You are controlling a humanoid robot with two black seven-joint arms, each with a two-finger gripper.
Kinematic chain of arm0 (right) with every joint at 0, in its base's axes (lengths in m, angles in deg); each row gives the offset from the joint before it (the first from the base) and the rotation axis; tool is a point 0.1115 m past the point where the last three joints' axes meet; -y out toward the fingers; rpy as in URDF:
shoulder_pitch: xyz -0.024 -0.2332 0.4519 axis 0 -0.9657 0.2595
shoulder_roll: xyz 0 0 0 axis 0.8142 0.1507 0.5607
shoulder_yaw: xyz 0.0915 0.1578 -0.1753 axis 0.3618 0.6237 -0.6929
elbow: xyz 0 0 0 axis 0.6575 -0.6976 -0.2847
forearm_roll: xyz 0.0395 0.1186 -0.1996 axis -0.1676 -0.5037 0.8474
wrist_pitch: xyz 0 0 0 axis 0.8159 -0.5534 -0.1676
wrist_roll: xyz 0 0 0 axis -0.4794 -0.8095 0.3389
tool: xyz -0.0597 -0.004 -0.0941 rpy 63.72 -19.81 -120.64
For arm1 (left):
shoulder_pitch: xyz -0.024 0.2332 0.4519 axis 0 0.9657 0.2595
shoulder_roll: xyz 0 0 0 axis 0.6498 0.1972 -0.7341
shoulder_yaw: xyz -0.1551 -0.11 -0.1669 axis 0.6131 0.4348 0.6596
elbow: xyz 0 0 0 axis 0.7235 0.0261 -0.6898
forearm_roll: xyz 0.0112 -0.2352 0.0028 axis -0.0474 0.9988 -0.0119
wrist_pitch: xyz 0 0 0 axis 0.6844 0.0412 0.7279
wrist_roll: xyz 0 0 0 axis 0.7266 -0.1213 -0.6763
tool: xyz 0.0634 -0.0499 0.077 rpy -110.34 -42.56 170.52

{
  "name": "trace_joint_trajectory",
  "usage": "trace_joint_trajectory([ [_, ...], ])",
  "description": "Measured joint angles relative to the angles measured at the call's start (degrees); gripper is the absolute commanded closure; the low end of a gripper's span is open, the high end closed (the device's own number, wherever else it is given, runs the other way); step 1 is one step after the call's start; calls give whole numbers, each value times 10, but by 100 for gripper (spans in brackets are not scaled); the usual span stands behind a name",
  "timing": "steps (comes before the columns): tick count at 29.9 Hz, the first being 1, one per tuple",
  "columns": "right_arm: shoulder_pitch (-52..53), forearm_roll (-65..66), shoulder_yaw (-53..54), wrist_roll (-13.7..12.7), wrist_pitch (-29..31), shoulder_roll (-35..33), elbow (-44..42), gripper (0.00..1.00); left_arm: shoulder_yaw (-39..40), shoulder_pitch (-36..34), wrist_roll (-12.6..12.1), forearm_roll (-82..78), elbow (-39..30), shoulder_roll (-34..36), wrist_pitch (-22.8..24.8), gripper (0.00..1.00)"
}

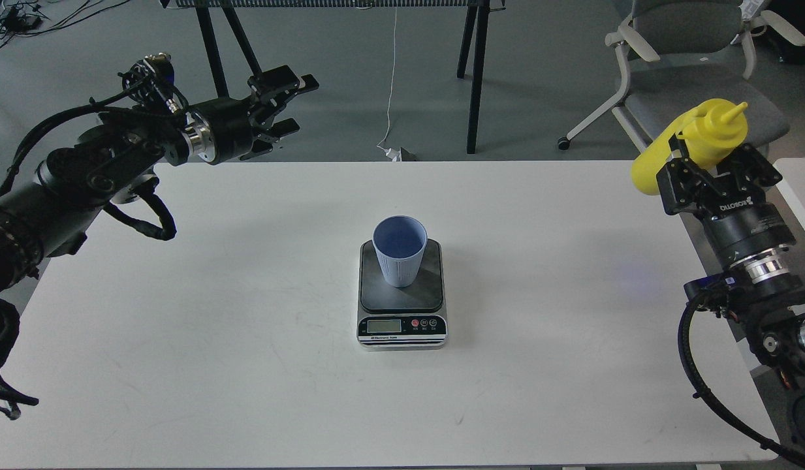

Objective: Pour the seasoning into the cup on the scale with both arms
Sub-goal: 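Turn the bottle upright and bring it back down near its spot, then set the yellow bottle on the table and open the right gripper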

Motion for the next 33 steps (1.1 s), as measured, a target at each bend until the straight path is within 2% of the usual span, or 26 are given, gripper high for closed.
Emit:
trace_joint_trajectory([
  [9, -50, -32, 2, 1, 0, 92, -30, 84, -14, -2, 0, 0, 0, 7, 0, 1],
  [14, -63, -50, 2, 1, 0, 103, -38, 84, -14, -2, 0, 0, 0, 6, 0, 1],
  [23, -71, -49, -4, -2, 0, 134, -101, 83, -14, -3, 0, 0, 0, 6, 0, 1],
  [33, -61, -42, -13, 0, 0, 141, -129, 82, -13, -3, 0, 0, 0, 2, 0, 1],
])
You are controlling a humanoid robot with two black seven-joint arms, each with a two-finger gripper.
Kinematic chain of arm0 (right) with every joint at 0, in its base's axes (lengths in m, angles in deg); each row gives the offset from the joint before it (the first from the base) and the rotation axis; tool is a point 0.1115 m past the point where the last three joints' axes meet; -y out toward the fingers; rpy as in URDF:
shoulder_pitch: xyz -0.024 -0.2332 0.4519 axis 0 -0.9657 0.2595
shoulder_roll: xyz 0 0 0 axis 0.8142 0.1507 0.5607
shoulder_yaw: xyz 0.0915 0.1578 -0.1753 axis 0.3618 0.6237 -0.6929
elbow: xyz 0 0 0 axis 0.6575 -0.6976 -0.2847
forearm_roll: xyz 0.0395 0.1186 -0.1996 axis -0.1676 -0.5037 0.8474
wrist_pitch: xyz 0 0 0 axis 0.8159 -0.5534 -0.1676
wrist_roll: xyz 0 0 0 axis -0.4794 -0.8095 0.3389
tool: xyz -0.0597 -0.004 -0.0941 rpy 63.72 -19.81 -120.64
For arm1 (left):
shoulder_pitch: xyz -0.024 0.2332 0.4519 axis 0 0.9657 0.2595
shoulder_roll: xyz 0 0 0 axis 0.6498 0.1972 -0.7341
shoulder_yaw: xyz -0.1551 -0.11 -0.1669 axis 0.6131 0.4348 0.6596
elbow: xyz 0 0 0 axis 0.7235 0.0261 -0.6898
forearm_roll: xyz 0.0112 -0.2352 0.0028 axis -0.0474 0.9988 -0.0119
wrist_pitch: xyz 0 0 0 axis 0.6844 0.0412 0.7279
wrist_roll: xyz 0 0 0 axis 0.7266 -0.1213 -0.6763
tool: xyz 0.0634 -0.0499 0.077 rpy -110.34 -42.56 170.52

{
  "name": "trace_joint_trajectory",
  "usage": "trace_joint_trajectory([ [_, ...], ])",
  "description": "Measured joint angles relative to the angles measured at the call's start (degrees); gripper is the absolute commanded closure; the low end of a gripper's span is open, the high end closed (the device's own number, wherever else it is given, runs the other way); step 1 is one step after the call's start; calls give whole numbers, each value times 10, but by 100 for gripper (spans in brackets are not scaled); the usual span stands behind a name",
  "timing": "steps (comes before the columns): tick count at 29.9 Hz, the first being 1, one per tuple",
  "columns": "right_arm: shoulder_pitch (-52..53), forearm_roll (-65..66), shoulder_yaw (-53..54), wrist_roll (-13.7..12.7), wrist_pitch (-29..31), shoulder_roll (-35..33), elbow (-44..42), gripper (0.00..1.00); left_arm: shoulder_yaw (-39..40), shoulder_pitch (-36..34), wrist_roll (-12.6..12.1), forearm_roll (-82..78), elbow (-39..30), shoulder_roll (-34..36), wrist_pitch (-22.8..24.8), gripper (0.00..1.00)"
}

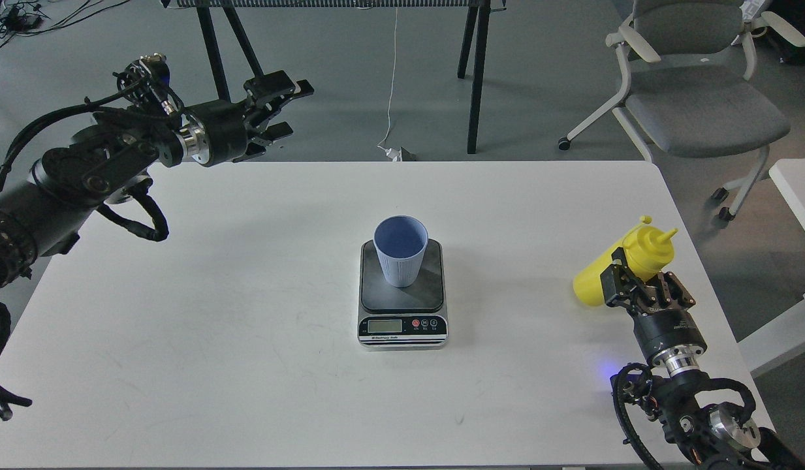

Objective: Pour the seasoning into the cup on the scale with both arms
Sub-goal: 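Set the yellow bottle on the table and open the right gripper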

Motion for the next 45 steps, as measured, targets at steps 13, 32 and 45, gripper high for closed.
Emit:
trace_joint_trajectory([
  [13, 24, 39, -2, 1, 0, 10, -38, 53, 0, -1, 0, 0, 0, 1, 0, 1],
  [32, 15, 55, -26, 7, 0, 6, -22, 0, 0, 0, 0, 0, 0, -3, 0, 1],
  [45, -20, 77, -23, 7, 0, -10, 50, 0, 0, 3, 0, 0, 0, -3, 0, 1],
])
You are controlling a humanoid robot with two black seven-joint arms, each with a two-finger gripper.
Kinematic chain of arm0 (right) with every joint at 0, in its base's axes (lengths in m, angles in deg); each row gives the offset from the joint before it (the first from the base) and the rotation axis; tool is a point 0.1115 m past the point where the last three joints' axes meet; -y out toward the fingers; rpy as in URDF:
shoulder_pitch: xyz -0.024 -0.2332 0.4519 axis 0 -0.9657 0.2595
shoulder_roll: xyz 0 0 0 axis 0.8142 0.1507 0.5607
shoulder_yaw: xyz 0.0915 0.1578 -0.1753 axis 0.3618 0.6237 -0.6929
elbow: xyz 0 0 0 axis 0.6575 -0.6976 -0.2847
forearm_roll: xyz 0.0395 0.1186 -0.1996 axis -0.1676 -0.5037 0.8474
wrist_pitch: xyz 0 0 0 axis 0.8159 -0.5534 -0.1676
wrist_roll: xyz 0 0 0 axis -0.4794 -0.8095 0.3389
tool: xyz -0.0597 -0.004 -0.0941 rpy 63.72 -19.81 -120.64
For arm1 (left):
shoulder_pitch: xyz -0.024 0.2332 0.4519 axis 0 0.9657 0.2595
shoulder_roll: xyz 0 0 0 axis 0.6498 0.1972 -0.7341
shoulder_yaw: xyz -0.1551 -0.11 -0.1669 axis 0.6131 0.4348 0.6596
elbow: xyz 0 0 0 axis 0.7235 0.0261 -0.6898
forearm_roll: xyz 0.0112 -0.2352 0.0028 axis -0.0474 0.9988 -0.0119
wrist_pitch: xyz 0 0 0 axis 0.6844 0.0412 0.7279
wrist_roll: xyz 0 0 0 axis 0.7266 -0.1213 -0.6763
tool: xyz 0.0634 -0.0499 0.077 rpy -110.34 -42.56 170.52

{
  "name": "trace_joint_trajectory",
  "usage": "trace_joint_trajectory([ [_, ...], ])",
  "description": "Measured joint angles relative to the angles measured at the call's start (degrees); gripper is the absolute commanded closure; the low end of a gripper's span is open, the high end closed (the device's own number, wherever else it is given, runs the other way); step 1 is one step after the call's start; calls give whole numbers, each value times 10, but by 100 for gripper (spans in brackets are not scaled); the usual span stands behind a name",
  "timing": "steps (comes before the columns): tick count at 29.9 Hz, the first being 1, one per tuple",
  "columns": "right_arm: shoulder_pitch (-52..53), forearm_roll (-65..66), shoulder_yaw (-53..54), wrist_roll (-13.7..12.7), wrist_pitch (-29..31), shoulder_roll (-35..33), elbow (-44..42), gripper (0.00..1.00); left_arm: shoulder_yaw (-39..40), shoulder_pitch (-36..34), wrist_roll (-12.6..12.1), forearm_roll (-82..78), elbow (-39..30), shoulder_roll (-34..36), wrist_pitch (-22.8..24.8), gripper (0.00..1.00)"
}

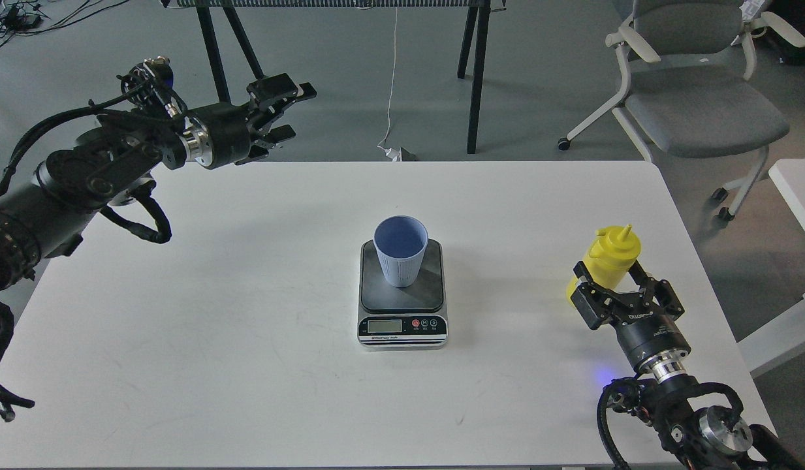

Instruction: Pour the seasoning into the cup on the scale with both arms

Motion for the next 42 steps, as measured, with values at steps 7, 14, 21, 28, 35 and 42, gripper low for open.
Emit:
trace_joint_trajectory([
  [7, -21, 1, 1, 2, 0, -9, 32, 0, 0, 0, 0, 0, 0, 1, 0, 1],
  [14, -50, 1, 5, 5, 0, -30, 47, 0, 0, 0, 0, 0, 0, 1, 0, 1],
  [21, -83, -1, 14, 6, 0, -59, 81, 0, 0, 1, 0, 0, 0, 2, 0, 1],
  [28, -143, -2, 24, 18, 0, -106, 137, 0, 0, 1, 0, 0, 0, 2, 0, 1],
  [35, -219, -4, 57, 17, 0, -161, 155, 0, 0, 1, 0, 0, 0, 4, 0, 1],
  [42, -232, -6, 146, 16, 0, -270, 180, 0, 1, 0, 0, 0, 0, 9, 0, 1],
])
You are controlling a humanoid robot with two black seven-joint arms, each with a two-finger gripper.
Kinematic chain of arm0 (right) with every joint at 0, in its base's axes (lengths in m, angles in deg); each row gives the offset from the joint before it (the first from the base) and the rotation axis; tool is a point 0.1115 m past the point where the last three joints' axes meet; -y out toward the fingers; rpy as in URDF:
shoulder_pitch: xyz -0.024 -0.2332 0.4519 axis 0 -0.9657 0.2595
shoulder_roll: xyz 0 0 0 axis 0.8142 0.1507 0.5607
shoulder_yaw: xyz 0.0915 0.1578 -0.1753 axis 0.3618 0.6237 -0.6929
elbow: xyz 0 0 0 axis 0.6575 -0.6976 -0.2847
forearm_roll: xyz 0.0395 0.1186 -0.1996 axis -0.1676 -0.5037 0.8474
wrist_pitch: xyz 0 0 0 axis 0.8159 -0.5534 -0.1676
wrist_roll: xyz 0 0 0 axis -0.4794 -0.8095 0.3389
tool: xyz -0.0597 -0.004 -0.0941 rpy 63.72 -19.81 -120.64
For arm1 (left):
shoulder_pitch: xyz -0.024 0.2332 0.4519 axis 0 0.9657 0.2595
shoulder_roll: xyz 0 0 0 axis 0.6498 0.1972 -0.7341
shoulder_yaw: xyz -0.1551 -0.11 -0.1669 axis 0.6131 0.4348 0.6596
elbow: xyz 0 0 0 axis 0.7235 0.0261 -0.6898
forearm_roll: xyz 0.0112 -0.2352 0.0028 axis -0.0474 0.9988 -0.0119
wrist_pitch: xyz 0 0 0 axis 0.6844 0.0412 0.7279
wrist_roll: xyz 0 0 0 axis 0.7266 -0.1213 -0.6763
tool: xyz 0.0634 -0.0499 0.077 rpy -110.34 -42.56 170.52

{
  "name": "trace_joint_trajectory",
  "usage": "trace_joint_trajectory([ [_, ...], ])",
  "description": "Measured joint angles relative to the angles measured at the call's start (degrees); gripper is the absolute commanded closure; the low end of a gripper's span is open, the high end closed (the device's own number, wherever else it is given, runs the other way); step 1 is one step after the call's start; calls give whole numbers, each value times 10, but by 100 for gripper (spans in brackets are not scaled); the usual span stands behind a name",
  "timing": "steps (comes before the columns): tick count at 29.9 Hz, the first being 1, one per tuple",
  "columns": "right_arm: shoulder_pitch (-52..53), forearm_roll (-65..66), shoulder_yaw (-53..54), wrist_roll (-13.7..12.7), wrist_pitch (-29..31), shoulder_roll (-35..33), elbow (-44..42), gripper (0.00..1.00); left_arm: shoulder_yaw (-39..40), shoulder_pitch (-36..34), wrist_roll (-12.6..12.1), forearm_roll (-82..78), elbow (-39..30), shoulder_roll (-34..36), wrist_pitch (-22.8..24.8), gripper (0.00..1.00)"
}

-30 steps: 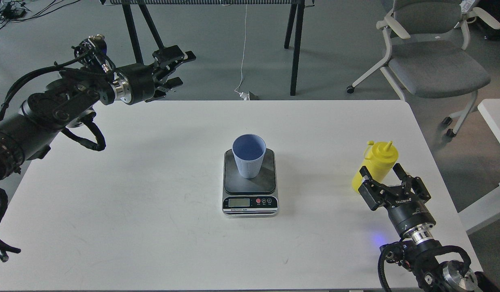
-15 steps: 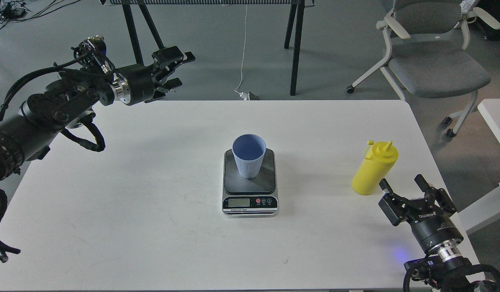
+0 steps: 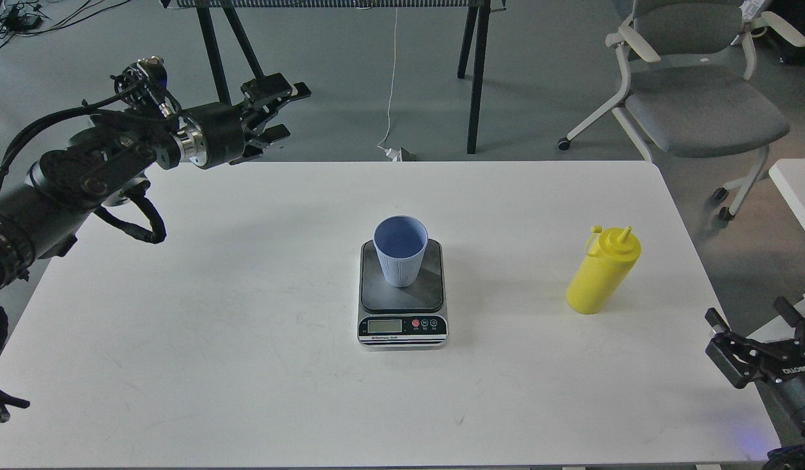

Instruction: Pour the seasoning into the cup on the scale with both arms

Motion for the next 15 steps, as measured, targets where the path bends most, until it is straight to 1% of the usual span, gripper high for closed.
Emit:
trace_joint_trajectory([
  [4, 46, 0, 35, -3, 0, -58, 3, 0, 2, -3, 0, 0, 0, 1, 0, 1],
  [8, 154, 4, 30, -8, 0, -105, -5, 0, 4, -6, 0, 1, 0, 2, 0, 1],
  [11, 266, 17, -21, -14, -1, -123, -32, 0, 6, -12, 0, 2, 0, 2, 0, 1],
  [15, 451, 48, -162, -16, -10, -121, -98, 0, 6, -17, 0, 2, 0, 1, 0, 1],
])
